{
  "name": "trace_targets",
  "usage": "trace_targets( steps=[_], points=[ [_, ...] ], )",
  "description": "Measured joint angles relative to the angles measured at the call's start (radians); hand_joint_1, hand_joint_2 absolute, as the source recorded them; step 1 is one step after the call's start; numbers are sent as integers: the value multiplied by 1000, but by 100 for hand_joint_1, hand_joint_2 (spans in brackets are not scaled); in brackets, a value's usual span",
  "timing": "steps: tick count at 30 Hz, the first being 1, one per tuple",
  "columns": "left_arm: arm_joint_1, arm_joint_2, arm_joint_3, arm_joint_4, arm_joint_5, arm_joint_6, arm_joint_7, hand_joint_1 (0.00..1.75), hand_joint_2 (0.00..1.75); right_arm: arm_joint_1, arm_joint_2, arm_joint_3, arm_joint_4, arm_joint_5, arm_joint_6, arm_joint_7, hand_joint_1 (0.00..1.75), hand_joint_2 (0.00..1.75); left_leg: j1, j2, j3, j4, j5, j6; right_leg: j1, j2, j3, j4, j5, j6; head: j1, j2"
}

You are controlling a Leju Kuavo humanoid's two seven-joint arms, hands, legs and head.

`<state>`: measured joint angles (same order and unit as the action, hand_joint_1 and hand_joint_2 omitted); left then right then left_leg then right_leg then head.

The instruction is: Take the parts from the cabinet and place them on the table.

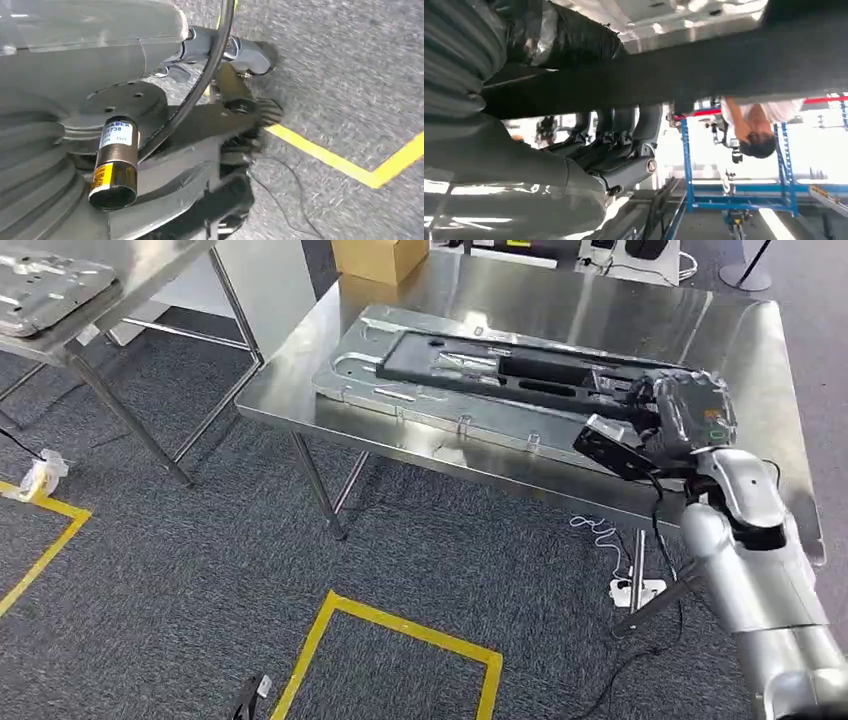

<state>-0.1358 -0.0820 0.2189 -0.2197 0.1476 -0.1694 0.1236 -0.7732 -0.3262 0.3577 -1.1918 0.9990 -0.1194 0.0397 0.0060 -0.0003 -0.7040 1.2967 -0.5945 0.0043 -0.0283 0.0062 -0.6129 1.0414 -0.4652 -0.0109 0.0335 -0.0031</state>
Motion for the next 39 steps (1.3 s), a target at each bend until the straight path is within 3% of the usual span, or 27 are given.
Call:
trace_targets(
  steps=[1,2,3,5,6,7,11,13,16,17,18,21,23,24,25,26,28,29,31,32,33,34,36,37,38,39],
  points=[
    [3,0,1,0,-1,0,1,0,175,-20,9,9,14,4,-2,2,175,175,0,0,-33,31,-1,-1,3,3,7,0,-6,-1,-1,0],
    [5,1,3,0,0,0,1,0,175,-35,28,28,41,13,-5,4,175,175,0,0,-48,24,18,2,6,6,17,0,-13,-2,0,0],
    [5,2,4,0,0,0,1,0,175,-45,37,37,59,16,-11,4,175,175,-1,0,-45,-16,55,8,8,8,29,0,-22,-2,-1,0],
    [5,5,5,0,-1,0,1,0,175,-56,49,49,84,16,-16,1,175,175,-5,0,5,-183,176,25,13,6,57,0,-42,0,0,0],
    [6,6,5,0,-1,-1,1,0,175,-64,59,54,95,16,-18,1,175,175,-9,-1,21,-249,214,32,14,5,67,-1,-52,3,0,0],
    [5,8,6,0,-3,-4,4,0,175,-78,65,57,104,16,-20,1,175,175,-16,-2,20,-245,197,31,14,5,71,-7,-52,6,2,0],
    [-1,13,15,-4,-7,-15,24,0,175,-181,156,86,217,48,-18,40,175,175,-18,5,45,-278,197,43,14,12,77,-13,-51,23,1,0],
    [-8,20,22,-6,-3,-16,25,0,175,-216,210,96,276,62,-39,56,175,175,-10,7,67,-295,196,50,15,0,30,68,-62,27,3,0],
    [-12,25,32,-6,0,-13,24,0,175,-233,295,109,377,74,-73,73,175,175,-10,6,89,-296,177,56,14,-1,-95,263,-140,34,3,0],
    [-11,27,36,-6,1,-11,24,0,175,-232,313,115,402,78,-77,76,175,175,-10,4,99,-295,169,56,14,-1,-118,282,-143,35,3,0],
    [-7,28,40,-6,2,-10,24,0,175,-230,332,120,426,80,-86,77,175,175,-9,-1,109,-293,160,54,13,-1,-125,262,-120,34,3,0],
    [0,28,45,-6,2,-7,24,0,175,-234,364,121,483,84,-106,70,175,175,-9,-11,143,-282,127,49,16,-4,-65,28,68,21,3,0],
    [0,28,48,-6,3,-2,23,0,175,-241,381,121,516,81,-119,64,175,175,-10,-15,144,-281,119,39,30,-8,-67,-15,52,11,0,0],
    [-2,28,51,-6,3,3,23,0,175,-241,390,121,525,81,-120,65,175,175,-7,-13,145,-286,112,29,34,-6,-63,-5,71,2,-2,0],
    [1,28,53,-6,4,5,24,0,175,-243,394,121,535,81,-121,66,175,175,-8,-12,152,-275,117,24,36,-7,-57,-10,63,-6,-1,0],
    [2,27,53,-6,5,7,24,0,175,-244,395,121,548,81,-122,72,175,175,-11,-13,162,-278,114,17,27,-4,-42,-18,62,-15,-2,0],
    [5,27,54,-6,5,11,21,0,175,-245,393,121,572,81,-125,76,175,175,-7,-7,141,-226,97,15,22,-7,-13,-37,58,-22,-3,0],
    [6,25,55,-6,5,13,21,0,175,-245,393,121,590,78,-132,74,175,175,-3,-7,105,-161,77,8,22,-6,-8,-37,54,-28,-5,0],
    [10,25,57,-6,5,12,21,0,175,-244,391,121,620,70,-147,71,175,175,7,-7,15,-27,21,-4,22,-2,1,-37,43,-29,-5,0],
    [12,25,60,-6,4,10,21,0,175,-243,383,121,635,65,-149,71,175,175,10,-6,-19,8,17,-7,21,1,7,-36,36,-27,-5,0],
    [14,25,61,-6,2,9,21,0,175,-241,375,121,649,62,-149,71,175,175,15,-6,-30,-4,43,-11,20,1,14,-34,29,-23,-4,0],
    [15,25,62,-6,2,8,21,0,175,-240,364,121,660,61,-148,71,175,175,18,-5,-21,-55,88,-15,17,2,21,-31,21,-18,-5,0],
    [17,26,65,-6,2,6,18,0,175,-240,338,121,681,60,-148,73,175,175,26,-5,37,-234,220,-26,8,2,37,-17,-3,-4,-5,0],
    [18,26,68,-6,2,5,18,0,175,-241,328,121,688,58,-148,73,175,175,20,-10,42,-243,203,-31,8,1,40,-18,-10,4,-4,0],
    [17,26,71,-6,2,3,17,0,175,-245,314,121,699,53,-148,72,175,175,11,-7,38,-277,172,-20,7,3,34,-11,-10,10,-6,0],
    [15,26,71,-6,2,2,15,0,175,-245,302,120,703,51,-149,71,175,175,11,-6,43,-258,193,-3,11,6,31,-11,-14,17,-5,0]
  ],
)
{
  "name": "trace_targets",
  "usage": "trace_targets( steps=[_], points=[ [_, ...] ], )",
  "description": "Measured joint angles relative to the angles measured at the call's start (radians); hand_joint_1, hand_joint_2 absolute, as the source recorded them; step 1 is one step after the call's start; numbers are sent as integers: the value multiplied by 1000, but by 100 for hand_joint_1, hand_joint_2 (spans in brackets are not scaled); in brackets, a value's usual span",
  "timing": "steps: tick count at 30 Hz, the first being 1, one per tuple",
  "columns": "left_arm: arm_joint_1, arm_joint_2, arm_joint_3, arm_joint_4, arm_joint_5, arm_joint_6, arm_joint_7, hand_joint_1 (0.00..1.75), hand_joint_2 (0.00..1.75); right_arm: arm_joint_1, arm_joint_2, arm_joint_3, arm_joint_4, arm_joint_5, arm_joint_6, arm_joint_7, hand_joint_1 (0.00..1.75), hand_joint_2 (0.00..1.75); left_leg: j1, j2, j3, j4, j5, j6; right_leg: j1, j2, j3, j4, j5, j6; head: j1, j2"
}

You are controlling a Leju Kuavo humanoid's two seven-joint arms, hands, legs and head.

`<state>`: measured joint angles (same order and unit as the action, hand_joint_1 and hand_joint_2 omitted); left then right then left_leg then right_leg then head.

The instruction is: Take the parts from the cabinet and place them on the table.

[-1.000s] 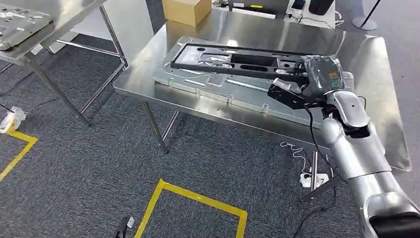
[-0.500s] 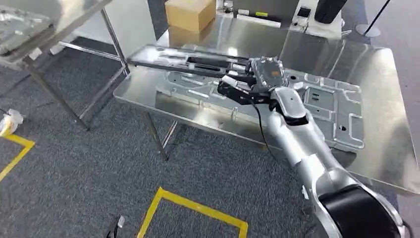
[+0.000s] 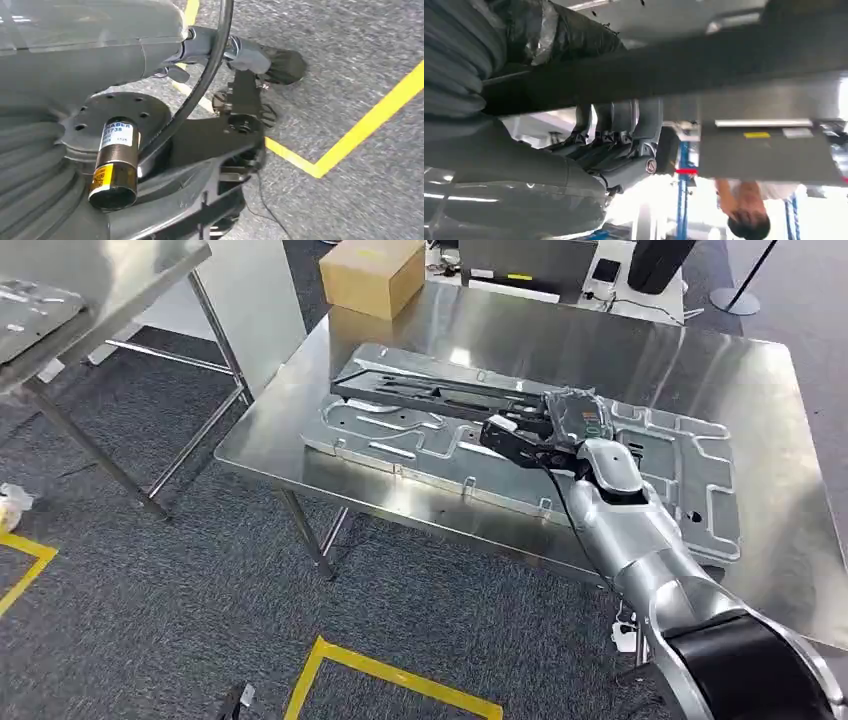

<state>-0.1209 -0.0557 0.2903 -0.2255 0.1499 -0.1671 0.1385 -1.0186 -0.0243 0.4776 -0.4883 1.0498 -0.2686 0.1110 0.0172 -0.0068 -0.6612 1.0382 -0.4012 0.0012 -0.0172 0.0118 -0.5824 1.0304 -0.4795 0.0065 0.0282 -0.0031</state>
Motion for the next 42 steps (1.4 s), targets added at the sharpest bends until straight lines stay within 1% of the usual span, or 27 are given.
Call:
trace_targets(
  steps=[1,2,3,4,5,6,7,8,9,10,11,12,13,14,15,16,17,19,20,22,23,26,30,33,36,38,42],
  points=[
    [2,0,0,0,0,0,0,0,175,3,-8,0,5,-1,-1,-1,175,175,0,-1,1,1,-4,5,2,-1,3,-1,-5,7,2,0],
    [5,0,0,0,0,0,0,0,175,2,-15,0,12,-1,-1,-1,175,175,0,0,2,0,-7,10,1,0,7,-4,-7,12,2,0],
    [4,0,0,0,0,0,0,0,175,2,-24,0,15,-1,-1,0,175,175,6,2,9,-7,-5,17,-1,1,4,-2,-17,19,1,0],
    [4,0,0,0,0,0,-2,0,175,0,-34,0,20,-1,-1,3,175,175,6,1,14,-9,-8,23,-2,-3,-6,28,-34,20,4,0],
    [3,0,1,0,0,0,-3,0,175,-2,-44,-3,24,-1,0,8,175,175,5,2,16,-9,-11,28,-1,-5,-38,88,-61,21,3,0],
    [2,1,2,0,0,-1,-3,0,175,-1,-49,-7,28,-2,1,11,175,175,3,2,18,-9,-14,33,-1,-5,-81,169,-92,22,4,0],
    [1,1,3,0,0,-2,-2,0,175,2,-56,-13,34,-4,3,12,175,175,1,3,22,-9,-18,38,-2,-5,-128,249,-118,23,3,0],
    [1,1,5,0,-1,-3,-2,0,175,8,-66,-19,41,-5,5,11,175,175,-1,1,27,-9,-22,42,-1,-5,-168,309,-125,23,3,0],
    [2,1,7,0,-1,-6,-1,0,175,15,-80,-29,50,-6,8,8,175,175,-2,-2,36,-8,-28,43,-1,-5,-184,314,-98,22,4,0],
    [6,1,7,0,0,-6,-1,0,175,18,-91,-37,55,-6,8,3,175,175,-3,-6,44,-8,-34,43,-1,-5,-177,275,-58,20,4,0],
    [9,1,8,0,0,-7,-3,0,175,19,-103,-46,60,-7,9,1,175,175,-4,-8,54,-7,-41,42,0,-6,-150,197,1,15,4,0],
    [10,1,8,0,3,-8,-6,0,175,17,-113,-56,63,-8,9,0,175,175,-7,-10,63,-6,-49,41,2,-7,-115,104,57,8,3,0],
    [11,0,9,0,7,-10,-9,0,175,17,-126,-66,66,-9,8,-2,175,175,-6,-12,66,-6,-55,40,7,-12,-94,33,85,-1,4,0],
    [10,-1,12,1,9,-13,-13,0,175,15,-140,-77,72,-11,7,-7,175,175,-14,-14,62,0,-58,35,15,-13,-84,23,80,-4,0,0],
    [10,-1,16,1,11,-16,-15,0,175,16,-151,-86,76,-15,7,-9,175,175,-9,-16,59,-3,-58,32,16,-12,-76,6,67,-4,2,0],
    [11,1,20,0,16,-18,-16,0,175,20,-155,-92,79,-18,6,-9,175,175,-15,-15,57,2,-60,37,8,-9,-75,2,70,6,-2,0],
    [13,1,25,1,19,-24,-17,0,0,23,-164,-100,84,-20,7,-9,0,0,-12,-12,59,-1,-62,36,10,-5,-75,3,68,8,0,0],
    [21,1,32,1,28,-42,-21,0,0,25,-180,-113,91,-25,6,-8,0,0,-13,-8,63,-5,-62,36,11,0,-76,3,67,6,0,0],
    [22,1,35,1,29,-51,-20,0,175,28,-188,-121,95,-26,6,-9,0,0,-13,-7,64,-8,-62,35,11,0,-76,3,66,4,-1,0],
    [22,1,40,1,33,-63,-11,0,175,34,-199,-133,102,-26,4,-16,0,0,-13,-7,66,-12,-62,35,11,0,-76,3,65,3,0,0],
    [22,3,44,1,38,-59,-9,0,0,37,-200,-136,106,-26,2,-21,0,0,-13,-6,67,-13,-61,34,11,1,-76,3,65,3,0,0],
    [21,6,57,1,36,-31,-6,0,0,42,-200,-145,112,-25,-1,-39,0,0,-13,-4,68,-15,-60,32,11,2,-76,3,66,1,0,0],
    [15,11,64,1,37,-24,-6,0,0,42,-188,-151,111,-20,-11,-51,0,0,-13,-4,68,-16,-57,26,11,2,-76,4,67,0,0,0],
    [13,12,70,1,37,-20,-8,0,0,42,-178,-153,110,-20,-13,-53,0,0,-13,-4,68,-16,-57,25,11,2,-75,4,68,-1,0,0],
    [16,12,74,1,35,-13,-23,0,0,43,-156,-153,93,-16,-65,-116,0,0,-13,-3,69,-16,-56,24,11,1,-75,5,69,-1,0,0],
    [16,12,74,1,28,-8,-32,0,0,43,-133,-153,68,-6,-94,-129,0,0,-13,-2,70,-16,-56,24,11,3,-74,5,69,-1,0,0],
    [19,10,74,1,23,-8,-48,0,0,81,-76,-153,-46,0,-148,-180,0,0,-14,-1,71,-16,-56,24,11,3,-73,5,69,-1,0,0]
  ],
)
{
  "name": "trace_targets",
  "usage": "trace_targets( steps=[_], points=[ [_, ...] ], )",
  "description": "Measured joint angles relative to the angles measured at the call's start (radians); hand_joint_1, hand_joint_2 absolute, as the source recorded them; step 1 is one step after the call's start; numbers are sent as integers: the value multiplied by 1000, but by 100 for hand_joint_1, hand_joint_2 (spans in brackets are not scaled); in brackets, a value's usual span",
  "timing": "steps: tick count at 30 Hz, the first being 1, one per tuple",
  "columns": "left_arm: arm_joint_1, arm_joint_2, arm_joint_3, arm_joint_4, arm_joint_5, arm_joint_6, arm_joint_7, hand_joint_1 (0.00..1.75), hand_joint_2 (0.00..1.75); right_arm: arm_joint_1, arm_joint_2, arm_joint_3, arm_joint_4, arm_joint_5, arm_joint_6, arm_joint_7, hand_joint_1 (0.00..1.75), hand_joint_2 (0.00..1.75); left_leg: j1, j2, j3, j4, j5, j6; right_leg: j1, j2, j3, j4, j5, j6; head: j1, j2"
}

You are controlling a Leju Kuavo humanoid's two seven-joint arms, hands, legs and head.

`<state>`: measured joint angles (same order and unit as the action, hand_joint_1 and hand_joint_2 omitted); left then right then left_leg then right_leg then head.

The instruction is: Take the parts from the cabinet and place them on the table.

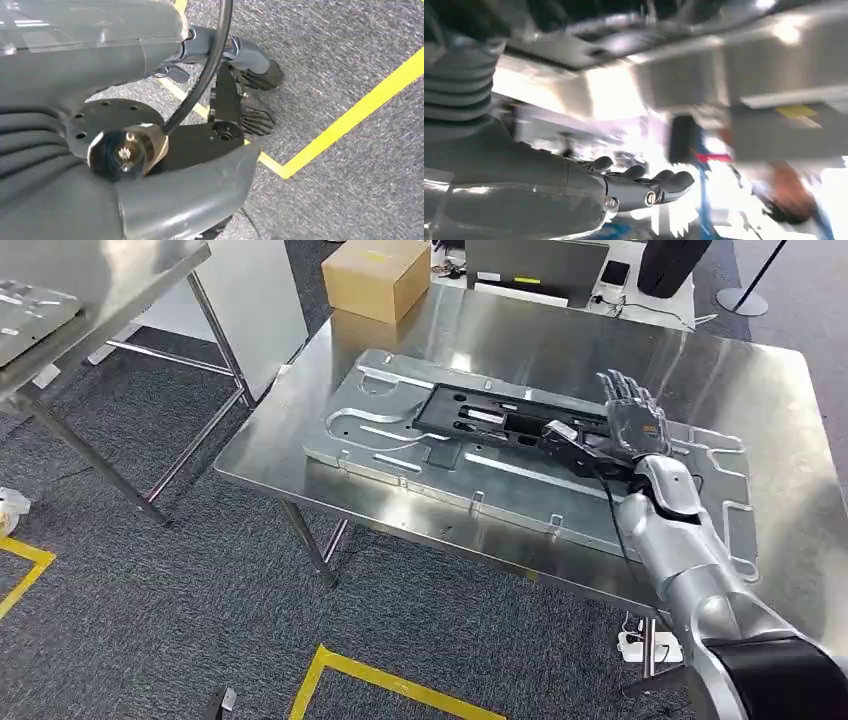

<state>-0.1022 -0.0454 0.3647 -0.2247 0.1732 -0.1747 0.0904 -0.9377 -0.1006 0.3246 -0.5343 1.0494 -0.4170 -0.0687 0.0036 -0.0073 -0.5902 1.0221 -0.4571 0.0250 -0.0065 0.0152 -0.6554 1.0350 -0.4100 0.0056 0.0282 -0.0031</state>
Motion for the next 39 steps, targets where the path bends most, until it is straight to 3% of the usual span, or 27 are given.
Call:
trace_targets(
  steps=[3,7,13,20,30,34,36,37,39],
  points=[
    [6,-2,0,0,-8,0,-13,0,0,69,53,30,-203,0,52,2,0,0,0,0,1,0,0,0,0,0,0,0,0,0,0,0],
    [8,-3,5,0,-14,-3,-19,0,0,134,104,128,-437,-36,125,-1,0,0,0,-1,0,0,0,0,1,0,0,0,0,0,0,0],
    [7,-9,9,0,-27,-6,-32,0,0,197,145,293,-667,-43,146,0,0,0,0,0,1,0,-1,-1,0,0,0,0,0,0,0,0],
    [5,-27,9,0,-51,9,-49,0,0,214,141,359,-733,-61,172,-8,0,0,-2,0,2,1,-1,-1,0,0,2,-1,0,0,0,0],
    [1,-40,9,0,-62,-12,-37,0,0,216,84,364,-738,-83,179,-22,0,0,-7,-1,0,7,-3,2,-8,0,4,-3,3,5,0,0],
    [-4,-39,9,0,-62,-12,-35,0,0,216,75,364,-738,-84,179,-24,0,0,-9,-1,-2,11,-3,10,-10,0,4,-5,6,12,0,0],
    [-5,-40,9,0,-62,-12,-35,0,0,214,72,364,-739,-84,179,-24,0,0,0,1,5,-8,7,21,-2,2,10,-13,9,22,0,0],
    [-6,-42,9,0,-62,-12,-34,0,0,214,69,364,-740,-84,179,-24,0,0,3,1,13,-19,15,24,-6,-1,4,4,-8,22,0,0],
    [-7,-42,9,0,-63,-11,-36,0,0,210,65,364,-740,-84,180,-24,0,0,5,1,11,-22,19,30,-7,-5,-48,127,-88,25,1,0]
  ],
)
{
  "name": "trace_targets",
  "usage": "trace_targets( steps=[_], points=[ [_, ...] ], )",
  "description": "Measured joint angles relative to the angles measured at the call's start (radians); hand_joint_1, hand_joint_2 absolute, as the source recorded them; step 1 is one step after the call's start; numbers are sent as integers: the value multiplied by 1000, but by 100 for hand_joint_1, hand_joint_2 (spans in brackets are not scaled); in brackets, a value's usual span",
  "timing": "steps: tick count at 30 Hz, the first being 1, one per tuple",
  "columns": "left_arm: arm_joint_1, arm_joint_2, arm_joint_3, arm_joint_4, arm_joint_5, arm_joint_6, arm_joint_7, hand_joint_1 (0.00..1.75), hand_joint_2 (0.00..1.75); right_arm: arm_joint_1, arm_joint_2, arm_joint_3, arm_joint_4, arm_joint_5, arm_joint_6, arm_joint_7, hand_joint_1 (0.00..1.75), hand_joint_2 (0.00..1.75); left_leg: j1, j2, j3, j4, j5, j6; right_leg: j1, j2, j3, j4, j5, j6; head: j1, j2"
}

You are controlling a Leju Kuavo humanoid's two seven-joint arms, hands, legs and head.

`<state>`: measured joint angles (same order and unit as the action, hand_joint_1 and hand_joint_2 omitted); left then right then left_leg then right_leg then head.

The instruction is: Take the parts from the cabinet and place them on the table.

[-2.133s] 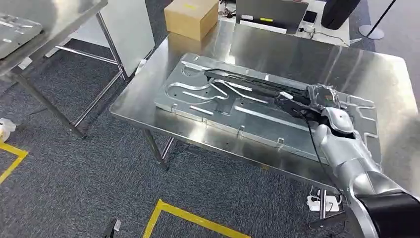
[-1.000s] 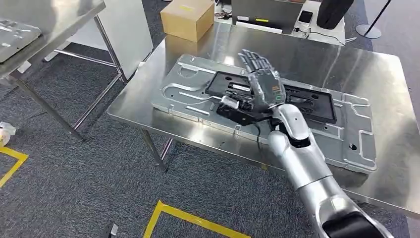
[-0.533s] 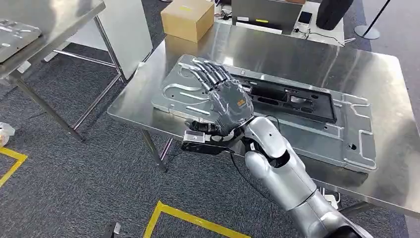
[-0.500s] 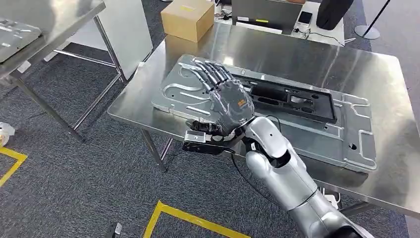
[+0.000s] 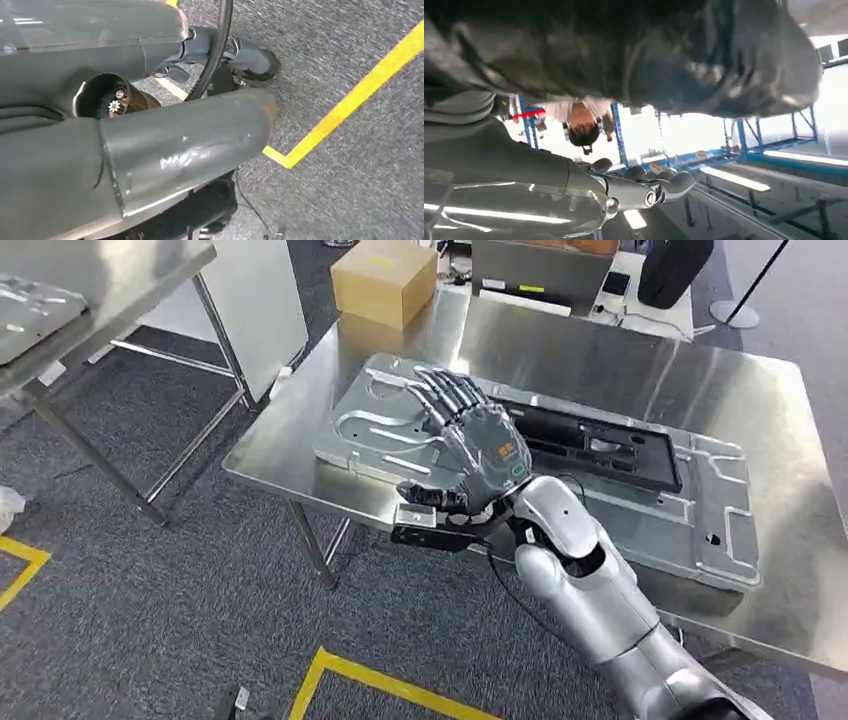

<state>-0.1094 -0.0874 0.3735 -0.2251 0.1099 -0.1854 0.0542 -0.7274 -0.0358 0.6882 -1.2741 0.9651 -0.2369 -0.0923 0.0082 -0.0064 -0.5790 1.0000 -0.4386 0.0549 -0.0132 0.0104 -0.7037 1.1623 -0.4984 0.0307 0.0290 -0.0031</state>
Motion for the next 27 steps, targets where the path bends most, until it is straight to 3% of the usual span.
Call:
trace_targets(
  steps=[2,3,4,6,7,8,9,11,12,13,14,15,16,17,18,19,20,21,22,23,24,27],
  points=[
    [1,0,0,0,-4,3,0,0,0,9,-9,0,2,-1,2,-3,0,0,0,-6,-2,3,-1,-1,-2,-2,-60,140,-56,3,0,0],
    [1,0,0,0,-4,4,0,0,0,12,-15,0,4,-3,2,-3,0,0,0,-12,-4,5,-1,-1,-2,-4,-68,159,-54,4,0,0],
    [1,1,0,0,-3,4,1,0,0,13,-20,0,6,-6,1,-5,0,0,0,-19,-5,8,-2,-3,-4,-5,-51,128,-29,4,0,0],
    [0,1,0,0,-1,3,1,0,0,11,-27,0,8,-11,-2,-12,0,0,1,-37,-4,18,-8,-12,-8,2,47,-46,57,1,0,0],
    [0,1,0,0,-2,2,1,0,0,11,-30,0,8,-12,-3,-15,0,0,3,-43,-5,23,-12,-17,-10,24,83,-121,57,-3,0,0],
    [-1,1,0,0,-1,1,1,0,0,12,-35,0,9,-12,-3,-15,0,0,1,-48,-12,23,-11,-23,-5,43,90,-120,50,-3,1,0],
    [-2,2,0,0,-1,1,2,0,0,11,-37,0,9,-12,-3,-16,0,0,2,-52,-14,26,-10,-29,-3,28,88,-125,55,-11,0,0],
    [0,2,0,0,-2,1,1,0,0,12,-41,0,10,-13,-4,-16,0,0,6,-64,-14,18,-6,-42,6,17,87,-123,53,-22,0,0],
    [1,3,0,0,-2,1,2,0,0,10,-42,0,10,-13,-4,-16,0,0,3,-70,-13,17,-7,-50,-3,9,92,-133,57,-32,0,0],
    [2,6,0,0,-2,1,2,0,0,9,-42,0,10,-13,-4,-17,0,0,6,-58,-16,28,-18,-53,-6,-4,99,-142,60,-40,0,0],
    [0,4,0,0,-2,0,2,0,0,8,-42,0,10,-13,-4,-17,0,0,3,-32,-35,68,-46,-57,-6,-10,103,-146,60,-48,-6,0],
    [-2,4,0,0,-2,0,2,0,0,7,-42,0,10,-13,-4,-17,0,0,4,-17,-67,132,-79,-62,-6,-19,103,-147,60,-50,-7,0],
    [-3,4,0,0,-2,0,2,0,0,10,-42,0,11,-13,-4,-17,0,0,6,-8,-115,228,-120,-66,-3,-30,103,-146,58,-53,-8,0],
    [-2,4,0,0,-2,0,2,0,0,12,-43,0,11,-13,-4,-17,0,0,7,-4,-153,300,-143,-69,-2,-41,103,-145,56,-55,-7,0],
    [0,4,0,0,-2,0,2,0,0,14,-43,0,12,-13,-4,-17,0,0,7,-2,-171,332,-144,-71,-1,-50,103,-144,55,-56,-8,0],
    [1,4,0,0,-2,0,2,0,0,14,-43,0,13,-13,-4,-17,0,0,7,0,-167,316,-122,-71,-1,-58,103,-142,53,-54,-7,0],
    [3,5,0,0,-2,0,2,0,0,13,-43,0,13,-13,-4,-17,0,0,7,3,-141,258,-83,-69,-1,-67,104,-140,51,-53,-8,0],
    [2,6,0,0,-1,0,2,0,0,13,-43,0,13,-13,-4,-17,0,0,7,14,-94,165,-34,-67,-1,-76,106,-137,47,-51,-8,0],
    [1,7,0,0,-2,0,2,0,0,13,-43,0,12,-13,-4,-17,0,0,6,42,-43,69,6,-62,-1,-86,110,-135,43,-47,-7,0],
    [-2,7,0,0,-2,0,2,0,0,12,-43,0,12,-13,-4,-17,0,0,-7,87,-26,29,-8,-58,7,-92,111,-133,39,-41,-7,0],
    [-4,7,0,0,-1,0,2,0,0,10,-44,0,13,-13,-4,-17,0,0,-6,67,-27,25,0,-46,11,-100,109,-129,37,-37,-6,0],
    [0,7,0,0,-2,-1,2,0,0,9,-44,0,12,-13,-4,-17,0,0,-7,34,-34,25,4,-33,14,-128,115,-134,37,-24,-6,0]
  ],
)
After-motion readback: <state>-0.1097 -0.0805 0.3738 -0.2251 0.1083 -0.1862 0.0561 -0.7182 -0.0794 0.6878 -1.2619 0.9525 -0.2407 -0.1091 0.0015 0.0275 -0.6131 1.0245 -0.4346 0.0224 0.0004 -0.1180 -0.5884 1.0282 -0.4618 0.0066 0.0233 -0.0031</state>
